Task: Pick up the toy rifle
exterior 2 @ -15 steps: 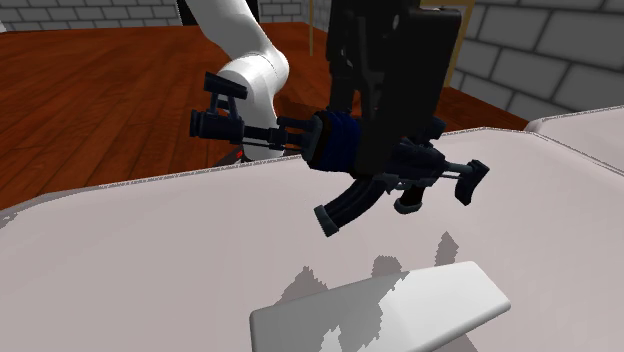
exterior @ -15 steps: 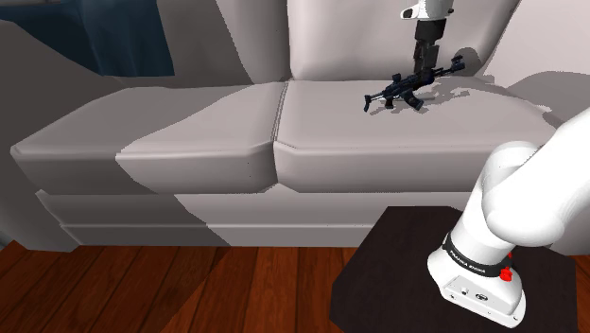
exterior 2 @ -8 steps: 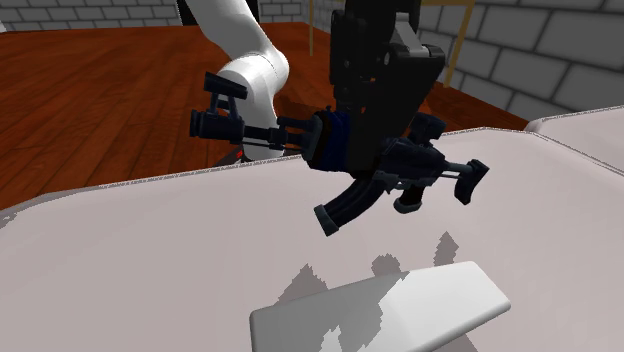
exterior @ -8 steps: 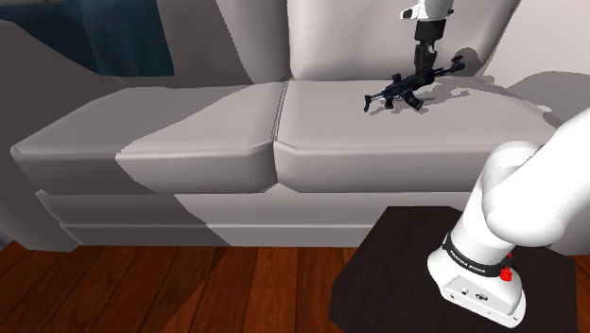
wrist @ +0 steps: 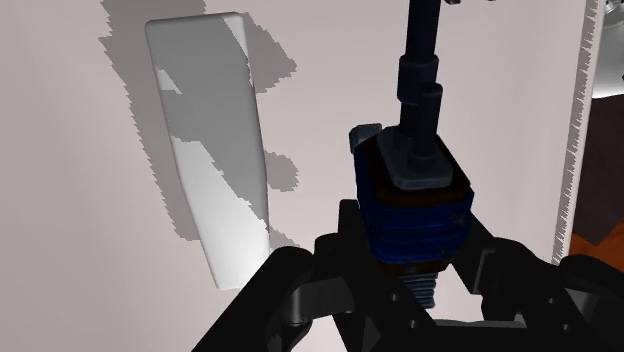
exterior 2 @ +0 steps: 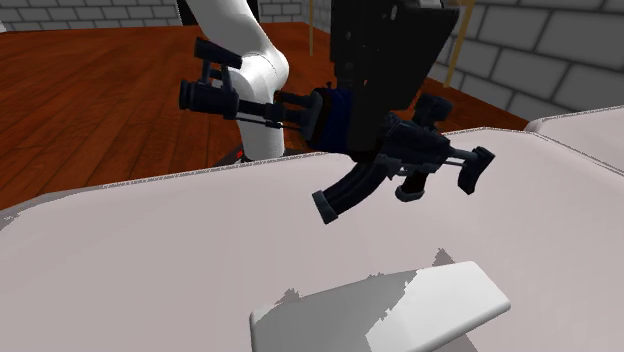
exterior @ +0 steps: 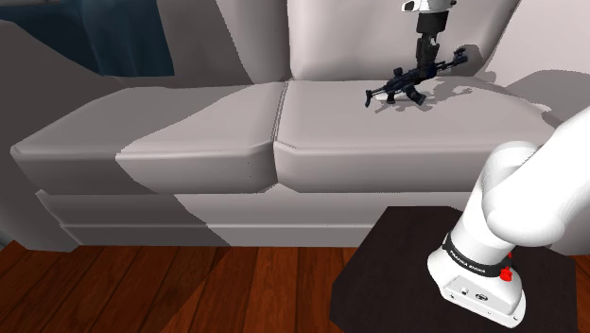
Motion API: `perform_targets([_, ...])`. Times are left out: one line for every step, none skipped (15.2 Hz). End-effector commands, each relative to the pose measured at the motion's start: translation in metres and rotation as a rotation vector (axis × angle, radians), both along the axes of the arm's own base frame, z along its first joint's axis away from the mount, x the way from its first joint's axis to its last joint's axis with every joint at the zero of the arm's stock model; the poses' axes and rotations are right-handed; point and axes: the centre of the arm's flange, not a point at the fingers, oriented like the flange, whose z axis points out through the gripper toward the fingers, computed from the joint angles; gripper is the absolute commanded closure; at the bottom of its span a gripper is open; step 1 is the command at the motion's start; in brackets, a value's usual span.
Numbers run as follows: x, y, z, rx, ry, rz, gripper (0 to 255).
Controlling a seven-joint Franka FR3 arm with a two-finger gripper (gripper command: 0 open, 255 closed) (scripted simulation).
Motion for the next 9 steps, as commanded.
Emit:
perform_targets([0.0, 0.001, 0.011, 0.0, 0.0, 0.0, 255])
perform_targets([0.0, 0.001, 0.016, 0.0, 0.0, 0.0, 255])
perform_targets([0.0, 0.001, 0.021, 0.0, 0.0, 0.0, 255])
perform_targets([0.0, 0.001, 0.027, 0.0, 0.0, 0.0, 255])
perform_targets([0.0, 0.001, 0.032, 0.0, 0.0, 0.0, 255])
perform_targets([0.0, 0.001, 0.037, 0.0, 0.0, 0.0, 255])
perform_targets([0.0, 0.001, 0.042, 0.0, 0.0, 0.0, 255])
perform_targets([0.0, 0.001, 0.048, 0.0, 0.0, 0.0, 255])
perform_targets([0.0, 0.001, 0.053, 0.0, 0.0, 0.0, 255])
